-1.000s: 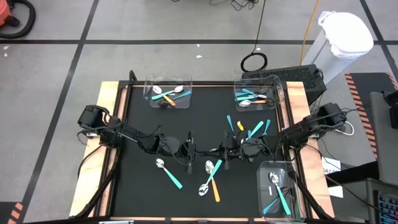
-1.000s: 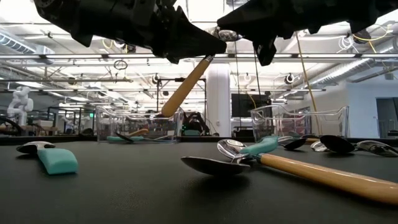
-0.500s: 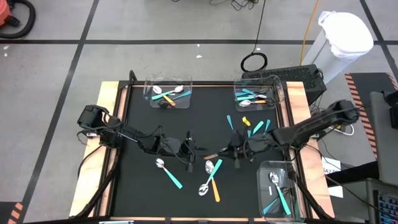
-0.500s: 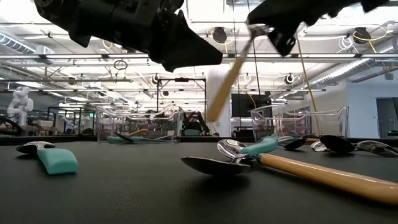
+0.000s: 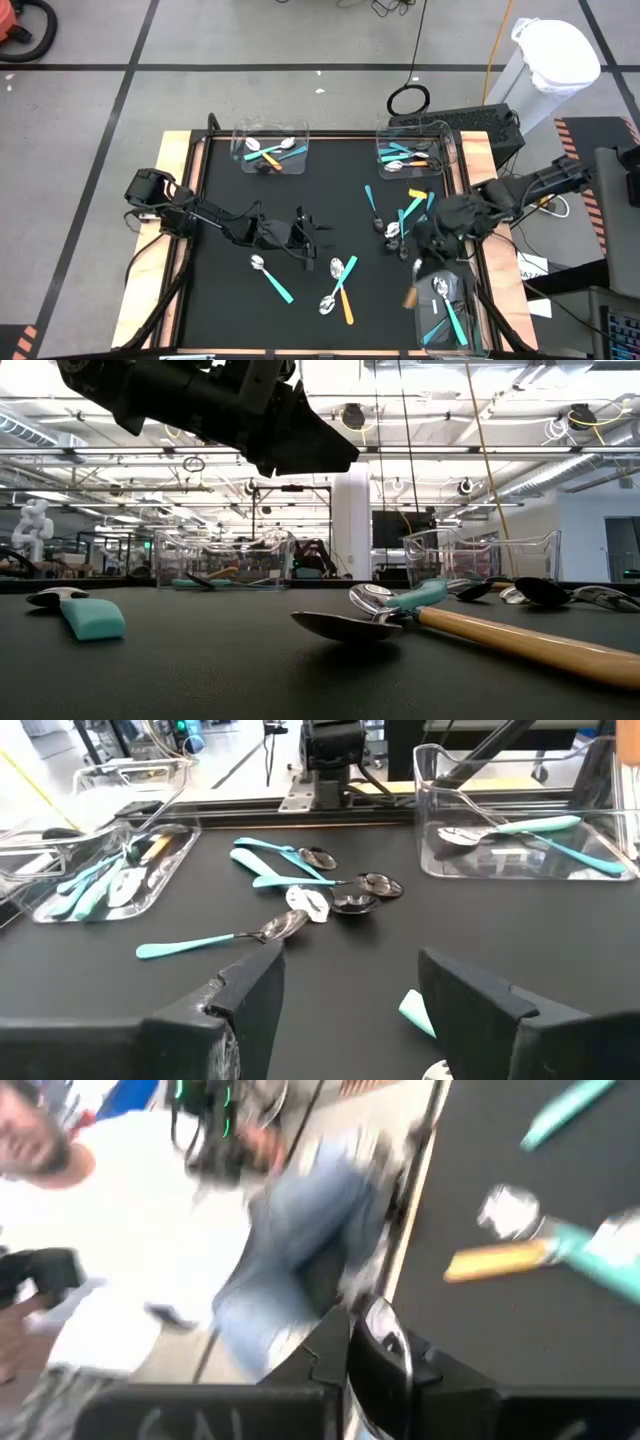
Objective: Sort silverware by color (type)
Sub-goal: Put the yellow spoon into the bottom transparent bin, then put the light blue spoon into the bottom transparent bin
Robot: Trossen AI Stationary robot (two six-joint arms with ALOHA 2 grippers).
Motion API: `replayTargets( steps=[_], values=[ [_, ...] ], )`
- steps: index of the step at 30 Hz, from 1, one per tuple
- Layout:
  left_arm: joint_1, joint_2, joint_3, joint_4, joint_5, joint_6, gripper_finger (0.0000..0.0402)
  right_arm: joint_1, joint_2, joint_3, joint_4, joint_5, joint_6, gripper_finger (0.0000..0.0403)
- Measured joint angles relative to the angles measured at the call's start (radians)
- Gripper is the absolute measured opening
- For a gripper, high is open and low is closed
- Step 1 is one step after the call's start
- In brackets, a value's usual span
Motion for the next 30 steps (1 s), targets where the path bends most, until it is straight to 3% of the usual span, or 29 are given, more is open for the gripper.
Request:
replayTargets(
  steps=[5,10,14,25,30],
  values=[
    [0.0,0.0,0.0,-0.011,0.0,-0.073,0.023,0.115,-0.005,-0.057,-0.129,-0.022,0.221,0.001],
    [0.0,0.0,-0.001,-0.106,0.0,-0.152,0.023,0.252,-0.006,-0.135,-0.099,-0.01,0.412,0.0012],
    [0.0,0.0,-0.001,-0.181,0.001,-0.222,0.023,0.327,-0.006,-0.179,-0.096,0.134,0.498,0.0021],
    [-0.007,0.0,-0.001,-0.173,0.0,-0.235,0.023,0.407,0.0,-0.207,-0.104,0.167,0.661,0.0133],
    [-0.009,0.0,-0.001,-0.132,-0.004,-0.235,0.023,0.407,-0.008,-0.206,-0.103,0.252,0.641,0.0162]
  ],
)
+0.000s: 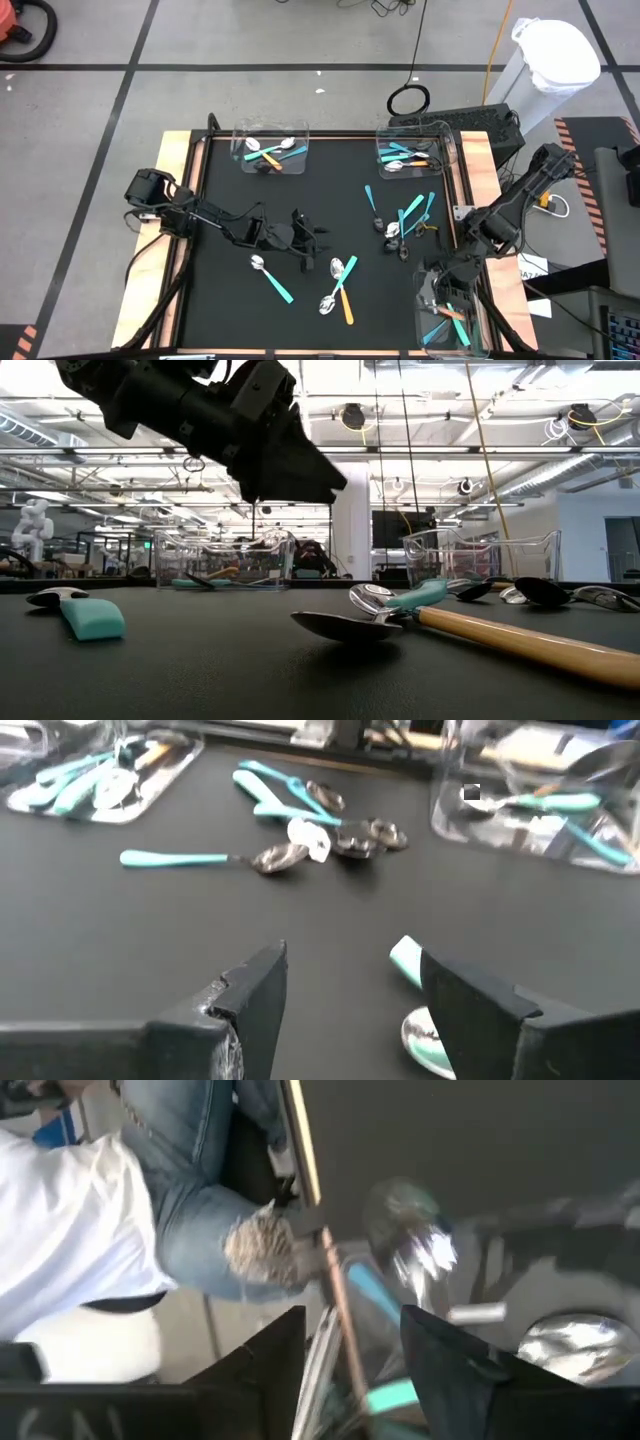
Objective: Sort silverware by color (type)
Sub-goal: Put the light blue spoon into the bottom transparent bin
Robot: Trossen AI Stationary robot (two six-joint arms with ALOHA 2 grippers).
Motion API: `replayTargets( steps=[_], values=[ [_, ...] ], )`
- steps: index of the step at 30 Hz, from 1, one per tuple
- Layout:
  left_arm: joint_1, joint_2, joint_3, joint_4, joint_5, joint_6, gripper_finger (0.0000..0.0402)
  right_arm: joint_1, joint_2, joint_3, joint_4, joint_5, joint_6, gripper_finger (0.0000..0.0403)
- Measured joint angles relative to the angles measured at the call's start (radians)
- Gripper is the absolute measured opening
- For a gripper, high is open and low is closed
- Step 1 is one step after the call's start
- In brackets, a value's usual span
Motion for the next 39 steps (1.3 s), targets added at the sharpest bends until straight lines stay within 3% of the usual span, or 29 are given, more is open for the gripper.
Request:
replayTargets(
  steps=[9,13,16,21,29,39],
  values=[
    [-0.017,0.0,0.0,0.098,0.004,0.033,0.023,-0.001,-0.014,0.0,0.117,0.308,-0.204,0.0166],
    [-0.042,0.011,0.025,0.079,0.113,0.071,0.023,-0.003,0.018,0.002,0.147,0.549,-0.368,0.0166],
    [-0.087,0.045,0.04,0.067,0.102,0.155,0.023,-0.034,0.071,0.002,0.18,0.653,-0.511,0.0166],
    [-0.141,0.046,0.058,0.006,-0.04,0.186,0.023,-0.123,0.202,0.002,0.33,0.636,-0.718,0.0166],
    [-0.224,-0.017,0.144,-0.316,-0.298,0.123,0.023,-0.242,0.456,0.002,0.492,0.511,-1.009,0.0166],
    [-0.239,-0.026,0.16,-0.343,-0.316,0.106,0.023,-0.335,0.672,0.002,0.652,0.409,-1.185,0.0166]
  ],
)
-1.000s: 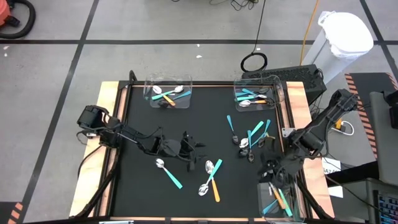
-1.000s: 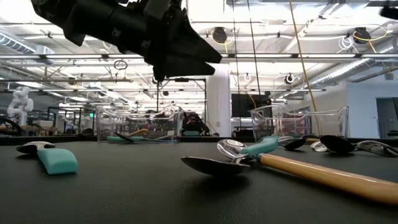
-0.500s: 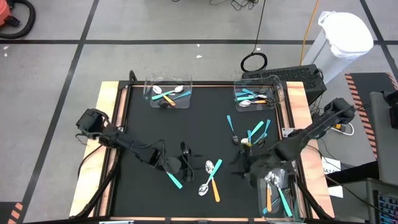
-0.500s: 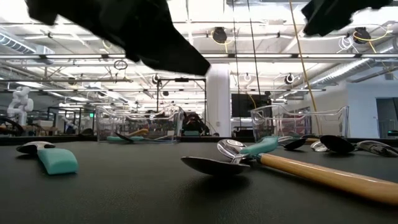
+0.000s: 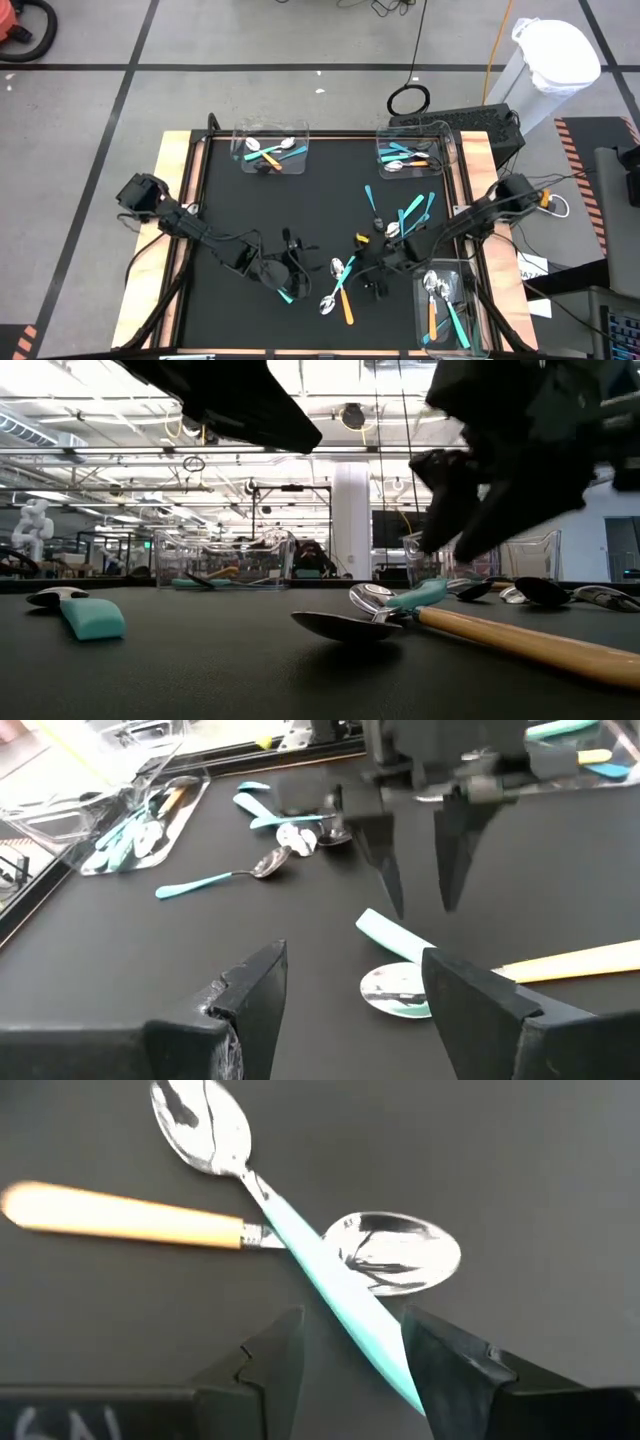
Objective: Sort silverware by color (type)
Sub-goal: Put the light blue spoon into the bottom transparent bin
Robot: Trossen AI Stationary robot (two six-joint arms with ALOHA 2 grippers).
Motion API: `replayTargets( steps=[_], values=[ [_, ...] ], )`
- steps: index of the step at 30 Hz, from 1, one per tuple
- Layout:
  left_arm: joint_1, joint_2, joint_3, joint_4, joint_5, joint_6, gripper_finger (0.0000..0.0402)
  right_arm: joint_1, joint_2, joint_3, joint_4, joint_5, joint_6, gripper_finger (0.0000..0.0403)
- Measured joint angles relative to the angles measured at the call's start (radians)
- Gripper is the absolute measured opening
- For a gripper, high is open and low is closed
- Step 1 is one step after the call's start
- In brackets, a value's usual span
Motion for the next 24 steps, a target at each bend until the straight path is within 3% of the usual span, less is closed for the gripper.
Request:
replayTargets(
  steps=[16,24],
  values=[
    [0.032,0.0,-0.001,-0.024,0.0,-0.002,0.023,-0.043,0.155,0.002,0.139,-0.023,-0.096,0.0162],
    [0.035,0.0,-0.001,-0.023,0.002,-0.002,0.023,-0.045,0.154,0.003,0.136,-0.039,-0.053,0.0102]
  ],
)
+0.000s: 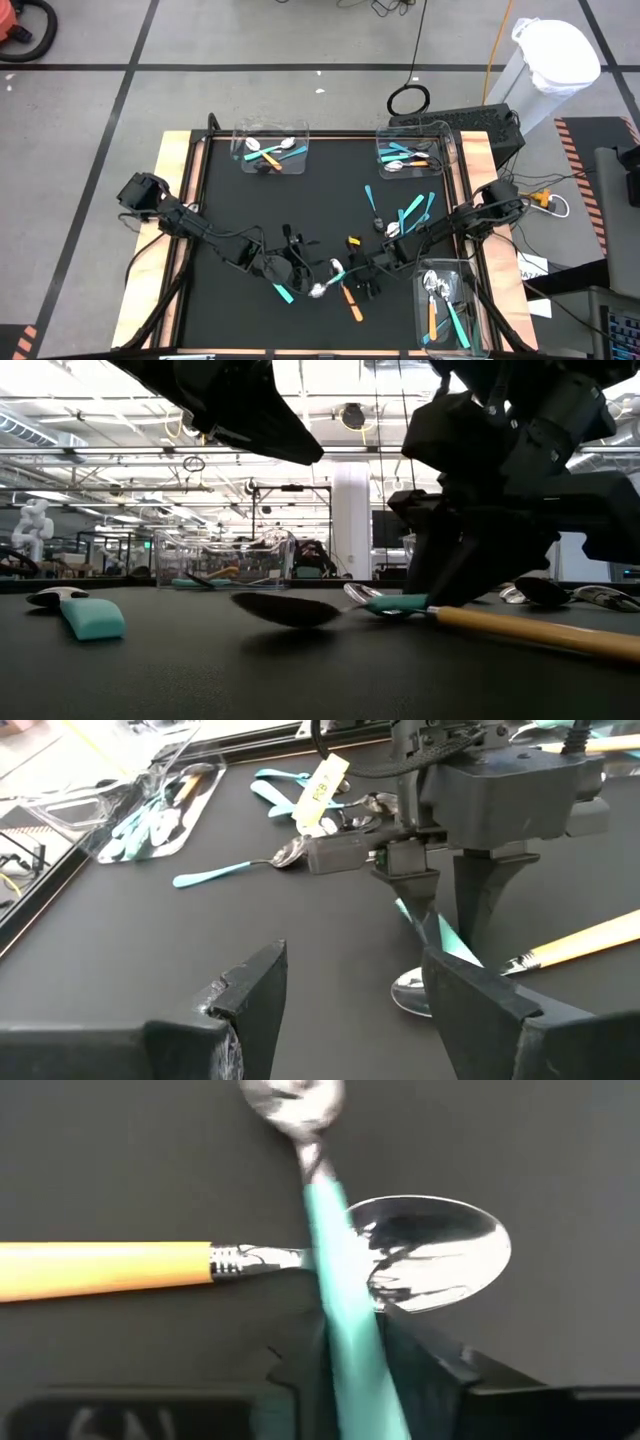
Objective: Sort silverware by color (type)
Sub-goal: Put the light blue spoon into the bottom transparent bin
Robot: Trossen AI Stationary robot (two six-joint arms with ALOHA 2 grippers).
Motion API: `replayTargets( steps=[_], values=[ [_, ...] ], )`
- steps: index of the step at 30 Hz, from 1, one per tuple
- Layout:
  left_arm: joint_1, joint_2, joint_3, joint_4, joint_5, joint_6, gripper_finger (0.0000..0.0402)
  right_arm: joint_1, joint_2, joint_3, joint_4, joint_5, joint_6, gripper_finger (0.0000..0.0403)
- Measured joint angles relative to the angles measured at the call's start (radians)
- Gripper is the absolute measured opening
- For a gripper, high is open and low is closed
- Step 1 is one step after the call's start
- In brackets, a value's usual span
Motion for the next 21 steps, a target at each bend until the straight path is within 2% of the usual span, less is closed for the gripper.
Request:
replayTargets(
  steps=[4,13,21],
  values=[
    [0.0,0.0,0.0,0.0,0.001,-0.038,0.023,0.0,-0.001,0.0,0.0,-0.014,0.054,0.0061],
    [0.014,0.0,0.0,-0.028,0.001,-0.049,0.023,-0.009,0.002,0.023,-0.002,-0.007,0.139,0.0057],
    [0.031,0.0,0.012,-0.04,0.001,-0.065,0.023,0.008,0.001,0.101,-0.06,0.154,0.188,0.0045]
  ],
)
